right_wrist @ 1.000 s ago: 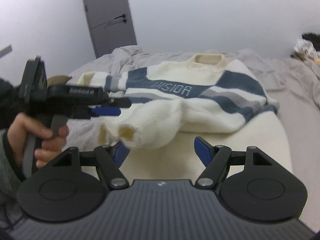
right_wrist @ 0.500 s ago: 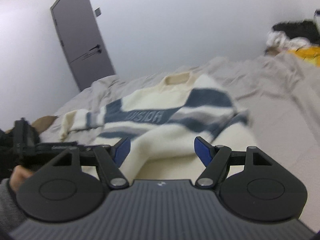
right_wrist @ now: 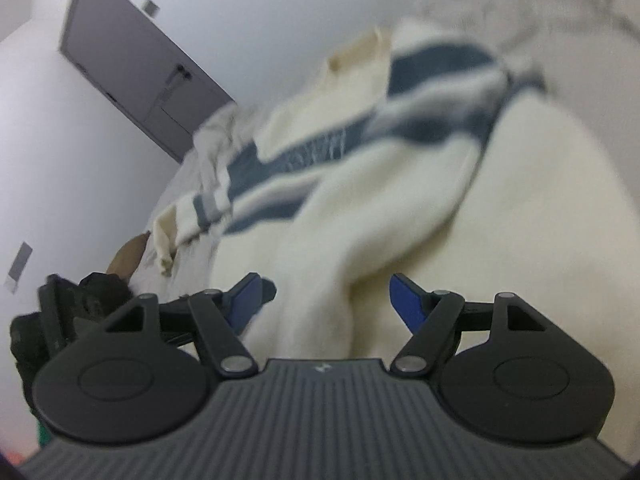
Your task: Fold large clothes
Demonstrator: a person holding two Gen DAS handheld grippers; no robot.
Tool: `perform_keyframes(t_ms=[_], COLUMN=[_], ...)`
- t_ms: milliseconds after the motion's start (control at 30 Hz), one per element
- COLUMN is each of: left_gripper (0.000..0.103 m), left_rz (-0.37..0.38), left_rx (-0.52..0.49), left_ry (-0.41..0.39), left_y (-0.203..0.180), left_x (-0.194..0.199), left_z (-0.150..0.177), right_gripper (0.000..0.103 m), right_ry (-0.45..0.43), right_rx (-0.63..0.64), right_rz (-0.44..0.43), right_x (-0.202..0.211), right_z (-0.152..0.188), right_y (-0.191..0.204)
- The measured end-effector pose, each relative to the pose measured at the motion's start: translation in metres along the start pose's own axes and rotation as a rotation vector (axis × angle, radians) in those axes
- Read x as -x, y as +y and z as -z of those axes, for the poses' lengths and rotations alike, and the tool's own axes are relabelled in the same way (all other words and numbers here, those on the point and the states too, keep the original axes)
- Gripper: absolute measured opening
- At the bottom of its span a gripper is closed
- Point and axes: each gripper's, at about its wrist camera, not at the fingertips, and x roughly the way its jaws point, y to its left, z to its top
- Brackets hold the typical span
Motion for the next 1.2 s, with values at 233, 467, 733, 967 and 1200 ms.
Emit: perform_keyframes(t_ms=[233, 467, 733, 967, 1200], left_gripper=[0.031, 0.012, 0.012, 0.008, 0.008], left_rz=[-0.015, 0.071, 0.124, -0.102, -0.113], left_rx=[0.045, 0.08, -0.003, -0.007, -0.011], left_ry=[0.027, -0.038, -0.187, -0.064, -0.081], left_y=[0.008, 0.009, -0.006, 0.015, 0.021], left_x=[-0.016, 0.004, 0.04, -0.002, 0.001], left_z=[-0.001, -0.01, -0.042, -0.036, -0.033], right_gripper=[0.033, 0.014, 0.013, 0.013, 0.016], right_ry=[0.04, 0.052, -0.051, 0.101, 0.094], right_rx=[-0.143, -0.175, -0.04, -0.042, 0.007], right_rz=[0.016, -0.073, -0.185, 0.02, 0.048], right_x=[-0.038, -0.035, -0.016, -0.052, -0.049], right_z=[0.001, 0.005, -0.003, 0.01, 0.009], right_y=[-0.015, -0.015, 0.015, 0.002, 0.007])
